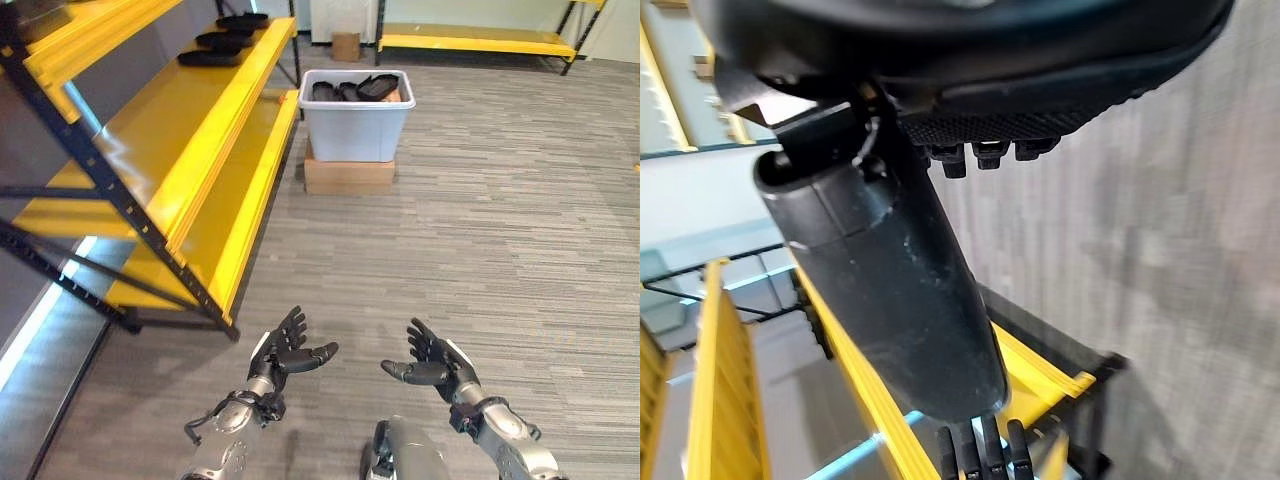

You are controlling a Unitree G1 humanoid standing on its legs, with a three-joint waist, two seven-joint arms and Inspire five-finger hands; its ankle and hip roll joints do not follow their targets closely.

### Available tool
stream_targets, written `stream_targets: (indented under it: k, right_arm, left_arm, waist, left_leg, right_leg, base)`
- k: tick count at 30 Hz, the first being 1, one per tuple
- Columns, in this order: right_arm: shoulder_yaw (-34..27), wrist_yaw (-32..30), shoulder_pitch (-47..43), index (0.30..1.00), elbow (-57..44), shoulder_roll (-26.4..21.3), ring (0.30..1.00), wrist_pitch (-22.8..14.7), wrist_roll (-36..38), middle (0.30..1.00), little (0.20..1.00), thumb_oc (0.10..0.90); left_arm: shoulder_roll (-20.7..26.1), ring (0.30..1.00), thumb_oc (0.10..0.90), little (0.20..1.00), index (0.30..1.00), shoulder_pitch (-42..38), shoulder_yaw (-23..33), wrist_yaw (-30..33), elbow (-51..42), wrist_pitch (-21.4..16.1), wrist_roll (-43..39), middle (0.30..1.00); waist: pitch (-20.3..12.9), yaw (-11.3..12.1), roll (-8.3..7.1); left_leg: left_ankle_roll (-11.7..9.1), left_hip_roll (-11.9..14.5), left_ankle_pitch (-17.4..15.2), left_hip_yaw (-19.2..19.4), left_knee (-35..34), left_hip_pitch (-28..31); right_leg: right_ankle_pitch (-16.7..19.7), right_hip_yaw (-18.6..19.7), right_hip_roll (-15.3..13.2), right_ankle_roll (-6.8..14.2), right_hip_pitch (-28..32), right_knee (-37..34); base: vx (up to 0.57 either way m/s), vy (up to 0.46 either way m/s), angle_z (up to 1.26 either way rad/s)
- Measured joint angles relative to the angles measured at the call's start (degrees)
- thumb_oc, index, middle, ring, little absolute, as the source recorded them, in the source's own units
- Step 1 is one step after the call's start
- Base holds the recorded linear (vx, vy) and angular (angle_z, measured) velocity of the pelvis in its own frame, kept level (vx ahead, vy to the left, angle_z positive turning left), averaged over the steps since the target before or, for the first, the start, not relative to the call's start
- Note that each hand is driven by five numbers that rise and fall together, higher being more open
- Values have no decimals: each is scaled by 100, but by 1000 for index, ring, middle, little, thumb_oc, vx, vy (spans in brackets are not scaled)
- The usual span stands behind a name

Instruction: Move parts from the plastic box to the shelf.

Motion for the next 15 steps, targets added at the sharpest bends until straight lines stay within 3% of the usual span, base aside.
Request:
stream_targets:
  k: [1, 2, 3, 4, 6, 7, 8, 9, 10, 12, 13, 14, 15]
  right_arm:
    - [32, -12, 90, 1000, -1, -5, 1000, 40, -1, 1000, 1000, 900]
    - [87, 20, 332, 1000, -73, -90, 1000, 84, 2, 1000, 1000, 900]
    - [89, 4, 321, 1000, -25, -105, 1000, 108, -1, 1000, 1000, 900]
    - [90, -66, 314, 1000, -30, -55, 1000, 164, 0, 1000, 1000, 900]
    - [80, -94, 298, 1000, -58, -28, 1000, 154, -2, 1000, 1000, 900]
    - [41, -121, 294, 1000, -80, -2, 1000, 125, -1, 1000, 1000, 900]
    - [28, -145, 272, 1000, -119, 49, 1000, 122, -3, 1000, 1000, 900]
    - [-3, -159, 230, 1000, -134, 69, 1000, 99, -1, 1000, 1000, 900]
    - [-21, -163, 117, 1000, -94, 33, 1000, 24, -4, 1000, 1000, 900]
    - [0, -150, 141, 1000, -119, 31, 1000, -31, -4, 1000, 1000, 900]
    - [2, -149, 135, 1000, -174, 42, 1000, -37, -5, 1000, 1000, 900]
    - [-31, -135, 207, 1000, -176, 107, 1000, -36, -4, 1000, 1000, 900]
    - [-93, -102, 489, 1000, -339, 79, 1000, -33, -6, 1000, 1000, 900]
  left_arm:
    - [-14, 1000, 900, 1000, 1000, 1, -23, -13, 3, 0, 1, 1000]
    - [-2, 1000, 900, 1000, 1000, 98, -22, -33, -64, -7, 0, 1000]
    - [-21, 1000, 900, 1000, 1000, 49, -35, -42, -54, -4, -3, 1000]
    - [59, 1000, 900, 1000, 1000, 51, -30, -51, -58, 26, -2, 1000]
    - [134, 1000, 900, 1000, 1000, 161, -7, -40, -60, 53, -4, 1000]
    - [157, 1000, 900, 1000, 1000, 196, 7, -39, -61, 53, -5, 1000]
    - [150, 1000, 900, 1000, 1000, 207, 17, -23, -60, 52, -5, 1000]
    - [143, 1000, 900, 1000, 1000, 272, 26, -9, -47, 46, -4, 1000]
    - [149, 1000, 900, 1000, 1000, 314, 29, 1, -38, 47, -3, 1000]
    - [137, 1000, 900, 1000, 1000, 325, 33, 0, -52, 37, -3, 1000]
    - [140, 1000, 900, 1000, 1000, 316, 23, 2, -76, 38, -2, 1000]
    - [161, 1000, 900, 1000, 1000, 317, 21, -10, -78, 48, 0, 1000]
    - [138, 1000, 900, 1000, 1000, 270, -27, -44, -142, 48, 1, 1000]
  waist:
    - [18, 13, 16]
    - [123, 255, -59]
    - [241, 317, -112]
    - [522, 394, -308]
    - [761, 426, -433]
    - [782, 439, -476]
    - [834, 489, -461]
    - [836, 581, -412]
    - [842, 649, -184]
    - [819, 642, -97]
    - [809, 616, -91]
    - [752, 634, -196]
    - [566, 391, -147]
  left_leg:
    - [182, 96, 603, -39, 927, -497]
    - [484, -53, 2324, -395, 2480, -1504]
    - [485, -120, 2195, -433, 3130, -1849]
    - [602, -299, 1181, -336, 3443, -2592]
    - [612, -308, 558, -129, 2833, -3324]
    - [569, -229, 419, 29, 2177, -3471]
    - [560, -218, 380, 88, 1534, -3557]
    - [513, -183, 413, -12, -8, -3370]
    - [367, -72, 834, -409, -1391, -3294]
    - [451, -94, 1172, -391, -1698, -3238]
    - [532, -158, 1174, -367, -1391, -3212]
    - [661, -331, 1157, -281, -1035, -3111]
    - [757, -508, 1153, 106, -1333, -2618]
  right_leg:
    - [-59, 95, 138, -110, 181, -125]
    - [-99, 188, 347, -272, 612, -543]
    - [1, 209, 335, -128, 758, -627]
    - [-19, 311, 369, -146, 1244, -927]
    - [7, 368, 412, -24, 1959, -1461]
    - [7, 395, 433, 47, 2216, -1683]
    - [-12, 565, 528, 129, 2441, -1875]
    - [33, 747, 611, 211, 2762, -2134]
    - [7, 917, 805, 329, 3248, -2391]
    - [-153, 849, 826, 474, 3606, -2504]
    - [-276, 829, 750, 553, 3736, -2524]
    - [-497, 797, 573, 561, 3823, -2458]
    - [-695, 763, 474, 867, 3969, -2163]
  base:
    - [58, -272, -35]
    - [83, -142, -35]
    - [176, -59, -24]
    - [230, 48, -16]
    - [376, 229, -3]
    - [377, 243, -10]
    - [131, 73, -37]
    - [262, 152, -93]
    - [305, 202, -102]
    - [352, 275, -78]
    - [241, 207, -73]
    - [241, 179, -67]
    - [267, 184, -31]
